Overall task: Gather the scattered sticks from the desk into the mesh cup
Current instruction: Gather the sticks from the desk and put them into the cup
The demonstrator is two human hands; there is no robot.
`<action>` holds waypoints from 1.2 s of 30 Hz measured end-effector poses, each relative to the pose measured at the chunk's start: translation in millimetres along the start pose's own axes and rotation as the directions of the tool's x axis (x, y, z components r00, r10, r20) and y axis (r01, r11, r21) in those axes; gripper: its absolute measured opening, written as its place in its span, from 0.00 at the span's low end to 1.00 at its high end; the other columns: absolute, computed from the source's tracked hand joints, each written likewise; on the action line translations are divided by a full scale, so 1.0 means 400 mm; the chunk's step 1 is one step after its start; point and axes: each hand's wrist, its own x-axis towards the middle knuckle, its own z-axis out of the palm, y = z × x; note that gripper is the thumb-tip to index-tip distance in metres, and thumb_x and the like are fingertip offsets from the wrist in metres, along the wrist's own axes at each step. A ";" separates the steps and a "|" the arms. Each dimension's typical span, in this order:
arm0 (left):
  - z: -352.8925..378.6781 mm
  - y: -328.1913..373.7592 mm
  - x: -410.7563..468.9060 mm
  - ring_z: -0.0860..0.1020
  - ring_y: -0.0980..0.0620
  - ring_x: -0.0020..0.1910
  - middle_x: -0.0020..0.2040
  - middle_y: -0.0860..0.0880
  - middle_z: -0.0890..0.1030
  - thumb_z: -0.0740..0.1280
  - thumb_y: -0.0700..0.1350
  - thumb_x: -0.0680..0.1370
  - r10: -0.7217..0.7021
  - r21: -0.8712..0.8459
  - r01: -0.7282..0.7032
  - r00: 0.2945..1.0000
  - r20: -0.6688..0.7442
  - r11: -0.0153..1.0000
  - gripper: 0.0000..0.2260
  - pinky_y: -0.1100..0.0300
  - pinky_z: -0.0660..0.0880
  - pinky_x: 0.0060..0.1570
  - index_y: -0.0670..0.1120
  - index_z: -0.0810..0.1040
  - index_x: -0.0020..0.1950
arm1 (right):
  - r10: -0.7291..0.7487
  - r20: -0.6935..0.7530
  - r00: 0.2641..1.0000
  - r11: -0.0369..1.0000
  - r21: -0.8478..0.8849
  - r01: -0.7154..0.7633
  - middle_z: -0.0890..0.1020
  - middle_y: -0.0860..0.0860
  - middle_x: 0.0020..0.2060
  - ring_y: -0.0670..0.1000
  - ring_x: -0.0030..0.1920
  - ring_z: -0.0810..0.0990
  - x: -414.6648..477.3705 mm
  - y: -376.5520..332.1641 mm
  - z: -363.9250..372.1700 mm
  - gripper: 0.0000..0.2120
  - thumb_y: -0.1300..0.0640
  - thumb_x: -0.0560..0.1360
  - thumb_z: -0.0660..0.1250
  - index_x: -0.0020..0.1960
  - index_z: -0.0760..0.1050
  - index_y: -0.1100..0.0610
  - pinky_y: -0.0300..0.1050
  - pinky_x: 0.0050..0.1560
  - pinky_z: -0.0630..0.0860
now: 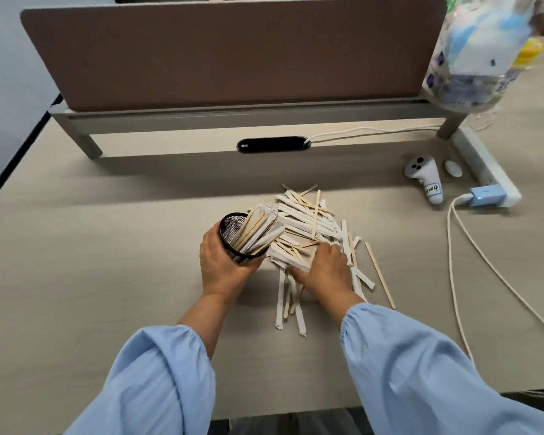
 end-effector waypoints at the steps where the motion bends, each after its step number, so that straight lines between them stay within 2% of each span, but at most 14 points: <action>1: -0.003 -0.002 0.003 0.70 0.44 0.60 0.61 0.42 0.73 0.80 0.47 0.59 0.000 -0.006 0.000 1.000 0.005 1.000 0.40 0.49 0.68 0.63 0.42 0.67 0.66 | 0.027 0.025 0.999 0.999 -0.032 -0.027 0.67 0.57 0.67 0.58 0.67 0.67 -0.004 0.001 0.003 0.45 0.32 0.65 0.68 0.71 0.60 0.59 0.51 0.66 0.67; 4: -0.009 -0.009 0.008 0.70 0.43 0.60 0.61 0.42 0.73 0.80 0.46 0.58 0.009 -0.018 -0.009 1.000 0.017 1.000 0.40 0.49 0.68 0.63 0.41 0.67 0.66 | 0.013 0.095 0.995 0.992 -0.125 -0.001 0.62 0.58 0.71 0.59 0.70 0.63 -0.018 -0.011 0.012 0.53 0.30 0.62 0.69 0.73 0.54 0.61 0.53 0.69 0.64; 6: -0.015 -0.013 0.009 0.70 0.43 0.60 0.61 0.42 0.73 0.81 0.46 0.58 0.011 -0.025 -0.011 1.000 0.017 1.000 0.40 0.48 0.68 0.63 0.41 0.67 0.66 | -0.005 0.131 0.991 0.985 -0.168 0.027 0.61 0.59 0.71 0.60 0.71 0.61 -0.026 -0.030 0.017 0.52 0.32 0.62 0.70 0.73 0.56 0.61 0.54 0.69 0.64; 8: -0.023 -0.022 0.012 0.71 0.43 0.60 0.60 0.41 0.73 0.81 0.46 0.58 0.014 -0.026 -0.014 1.000 0.017 1.000 0.40 0.47 0.68 0.63 0.41 0.68 0.65 | -0.025 0.143 0.989 0.986 -0.162 0.048 0.64 0.59 0.68 0.60 0.68 0.63 -0.029 -0.052 0.022 0.43 0.37 0.66 0.71 0.70 0.61 0.60 0.53 0.67 0.66; 11: -0.034 -0.033 0.019 0.71 0.42 0.60 0.60 0.41 0.73 0.81 0.46 0.58 0.022 -0.019 -0.021 0.999 0.023 1.000 0.40 0.46 0.68 0.63 0.40 0.68 0.65 | -0.029 0.159 0.987 0.995 -0.094 0.044 0.68 0.59 0.65 0.61 0.65 0.66 -0.029 -0.082 0.030 0.24 0.54 0.75 0.66 0.67 0.65 0.60 0.52 0.64 0.67; 14: -0.042 -0.041 0.022 0.71 0.42 0.59 0.59 0.41 0.74 0.81 0.47 0.58 0.022 -0.016 -0.021 0.999 0.032 1.000 0.40 0.47 0.68 0.63 0.40 0.68 0.65 | 0.002 0.177 0.984 0.996 -0.089 0.013 0.71 0.60 0.63 0.62 0.64 0.70 -0.028 -0.104 0.030 0.19 0.63 0.76 0.61 0.66 0.67 0.61 0.51 0.64 0.69; 17: -0.049 -0.050 0.024 0.71 0.42 0.59 0.59 0.41 0.74 0.81 0.47 0.57 0.022 -0.023 -0.021 0.999 0.037 0.999 0.40 0.47 0.68 0.62 0.40 0.68 0.65 | 0.028 0.182 0.983 0.997 -0.072 -0.015 0.76 0.60 0.61 0.62 0.62 0.74 -0.030 -0.112 0.035 0.17 0.63 0.74 0.65 0.63 0.71 0.61 0.49 0.61 0.72; 20: -0.053 -0.060 0.024 0.71 0.42 0.59 0.59 0.41 0.74 0.81 0.47 0.58 0.023 -0.027 -0.022 0.999 0.043 0.999 0.40 0.47 0.68 0.62 0.40 0.68 0.65 | 0.035 0.189 0.981 0.995 -0.103 -0.015 0.77 0.60 0.60 0.61 0.61 0.75 -0.037 -0.113 0.046 0.16 0.64 0.74 0.64 0.61 0.72 0.62 0.48 0.60 0.72; 25: -0.064 -0.072 0.023 0.71 0.43 0.59 0.59 0.42 0.74 0.81 0.48 0.57 0.025 -0.031 -0.024 0.999 0.047 0.999 0.40 0.47 0.68 0.62 0.41 0.68 0.65 | 0.008 0.198 0.980 0.978 -0.205 0.034 0.72 0.61 0.65 0.62 0.65 0.70 -0.045 -0.119 0.066 0.19 0.66 0.76 0.58 0.67 0.66 0.63 0.51 0.64 0.69; 28: -0.070 -0.083 0.027 0.71 0.42 0.59 0.59 0.41 0.74 0.81 0.47 0.57 0.021 -0.019 -0.020 0.999 0.047 1.000 0.40 0.46 0.68 0.62 0.41 0.68 0.65 | -0.022 0.167 0.986 0.970 -0.234 0.061 0.70 0.62 0.64 0.63 0.63 0.70 -0.049 -0.118 0.078 0.19 0.65 0.78 0.56 0.68 0.63 0.63 0.54 0.62 0.70; 30: -0.075 -0.091 0.031 0.71 0.43 0.59 0.59 0.42 0.74 0.81 0.47 0.57 0.015 -0.017 -0.014 0.999 0.047 1.000 0.40 0.46 0.68 0.62 0.41 0.68 0.65 | -0.024 0.131 0.991 0.987 -0.157 0.045 0.72 0.62 0.62 0.64 0.61 0.73 -0.044 -0.118 0.072 0.17 0.64 0.78 0.55 0.66 0.63 0.62 0.54 0.59 0.71; 33: -0.082 -0.097 0.036 0.71 0.45 0.60 0.60 0.43 0.73 0.81 0.47 0.57 -0.001 -0.032 0.002 0.999 0.035 0.999 0.40 0.48 0.68 0.63 0.42 0.68 0.65 | -0.030 -0.003 1.000 0.987 0.156 0.030 0.78 0.63 0.53 0.64 0.52 0.78 -0.028 -0.125 0.040 0.13 0.60 0.78 0.57 0.61 0.65 0.62 0.51 0.48 0.73; 35: -0.087 -0.099 0.039 0.71 0.44 0.59 0.59 0.43 0.74 0.81 0.47 0.58 -0.003 -0.040 0.004 1.000 0.018 0.999 0.39 0.48 0.68 0.62 0.42 0.69 0.65 | -0.014 -0.125 0.992 0.891 0.448 0.069 0.79 0.60 0.44 0.58 0.41 0.76 -0.021 -0.144 0.009 0.10 0.56 0.78 0.61 0.56 0.69 0.62 0.47 0.39 0.70; 36: -0.088 -0.099 0.039 0.71 0.44 0.59 0.59 0.43 0.74 0.81 0.47 0.58 -0.003 -0.040 0.004 1.000 0.012 0.999 0.39 0.48 0.69 0.62 0.42 0.69 0.64 | 0.000 -0.182 0.983 0.799 0.591 0.109 0.77 0.56 0.38 0.53 0.36 0.73 -0.021 -0.155 -0.009 0.09 0.55 0.78 0.63 0.51 0.71 0.61 0.45 0.36 0.68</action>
